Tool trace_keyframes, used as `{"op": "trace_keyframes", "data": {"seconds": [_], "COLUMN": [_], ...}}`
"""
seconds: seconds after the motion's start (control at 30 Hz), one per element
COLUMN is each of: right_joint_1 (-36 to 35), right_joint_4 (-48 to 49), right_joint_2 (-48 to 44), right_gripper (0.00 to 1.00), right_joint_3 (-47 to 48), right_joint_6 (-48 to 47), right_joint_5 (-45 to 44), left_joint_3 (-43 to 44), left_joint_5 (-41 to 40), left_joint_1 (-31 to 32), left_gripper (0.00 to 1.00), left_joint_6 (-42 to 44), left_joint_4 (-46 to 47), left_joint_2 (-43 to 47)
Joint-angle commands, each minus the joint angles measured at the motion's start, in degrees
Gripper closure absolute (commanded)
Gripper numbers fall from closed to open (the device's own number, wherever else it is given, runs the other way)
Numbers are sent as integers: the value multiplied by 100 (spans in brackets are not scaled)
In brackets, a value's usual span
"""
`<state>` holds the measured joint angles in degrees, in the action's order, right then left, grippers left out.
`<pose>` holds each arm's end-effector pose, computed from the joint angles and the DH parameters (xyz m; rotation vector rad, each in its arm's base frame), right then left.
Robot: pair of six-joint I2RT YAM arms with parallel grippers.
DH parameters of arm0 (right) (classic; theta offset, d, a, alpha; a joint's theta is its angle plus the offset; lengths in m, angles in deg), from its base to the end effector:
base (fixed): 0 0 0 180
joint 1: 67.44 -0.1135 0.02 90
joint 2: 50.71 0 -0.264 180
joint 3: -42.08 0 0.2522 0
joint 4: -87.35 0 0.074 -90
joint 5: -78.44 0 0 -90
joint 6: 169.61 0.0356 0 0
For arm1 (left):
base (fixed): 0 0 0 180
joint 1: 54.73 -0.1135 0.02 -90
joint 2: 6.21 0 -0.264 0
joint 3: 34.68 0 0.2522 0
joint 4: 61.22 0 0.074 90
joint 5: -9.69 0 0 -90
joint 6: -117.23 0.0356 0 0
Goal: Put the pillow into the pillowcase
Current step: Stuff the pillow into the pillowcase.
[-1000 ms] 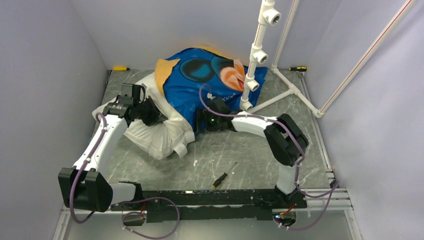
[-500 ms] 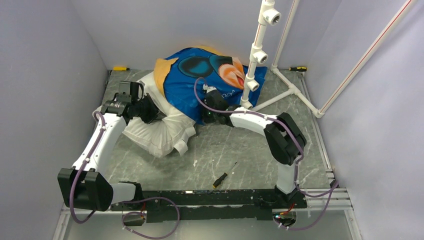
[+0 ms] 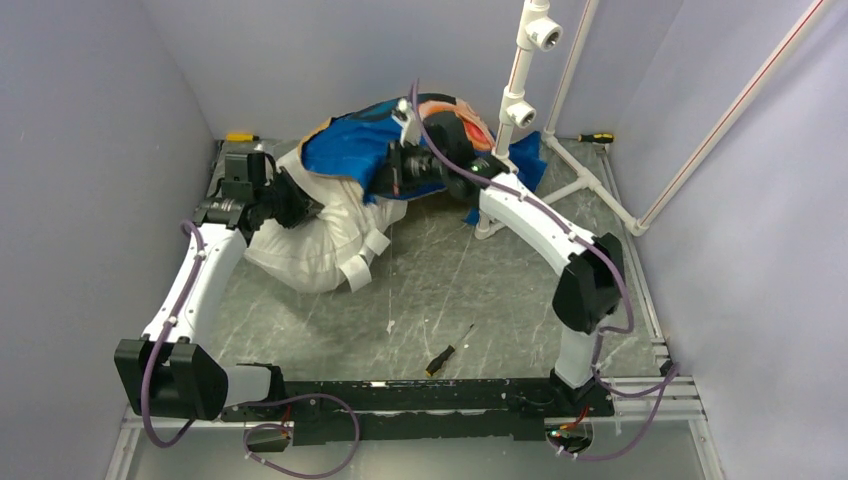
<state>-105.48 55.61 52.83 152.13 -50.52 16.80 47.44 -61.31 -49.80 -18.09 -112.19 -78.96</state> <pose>0.3264 0.2768 0.3539 -0.5121 2.1202 1.2087 0.2691 -0.0348 0.3352 -0.6551 2.3007 -0.8166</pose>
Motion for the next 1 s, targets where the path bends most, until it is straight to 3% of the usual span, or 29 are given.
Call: {"op": "trace_keyframes", "data": {"seconds": [0.0,0.07,0.23,0.4,0.63,0.73,0.83,0.9,0.97], "right_joint_1": [-628,-743,-847,-977,-567,-369,-112,88,300], "right_joint_4": [1267,1799,4623,5143,6272,5912,4443,3690,3036], "right_joint_2": [436,768,1348,1971,2015,1922,1611,1620,1892], "right_gripper": [100,100,100,100,100,100,100,100,100], "right_joint_3": [2027,2513,2651,3758,3717,3355,2689,2479,2702], "right_joint_6": [895,1510,4185,5011,6004,5750,4499,3935,3574], "right_joint_5": [2768,3166,3513,3668,3289,3185,2572,2228,2063], "left_joint_3": [442,494,631,860,1482,1609,2010,2411,2920], "left_joint_5": [283,311,346,395,154,-140,-773,-1184,-1726], "left_joint_1": [122,127,322,360,360,360,360,360,358], "left_gripper": [100,100,100,100,100,100,99,85,59], "left_joint_6": [-197,-289,-495,-868,-726,-360,319,938,1550], "left_joint_4": [1263,1454,1926,2409,2178,2073,1248,593,-199], "left_joint_2": [-64,-109,-277,-259,-22,4,-81,-223,-417]}}
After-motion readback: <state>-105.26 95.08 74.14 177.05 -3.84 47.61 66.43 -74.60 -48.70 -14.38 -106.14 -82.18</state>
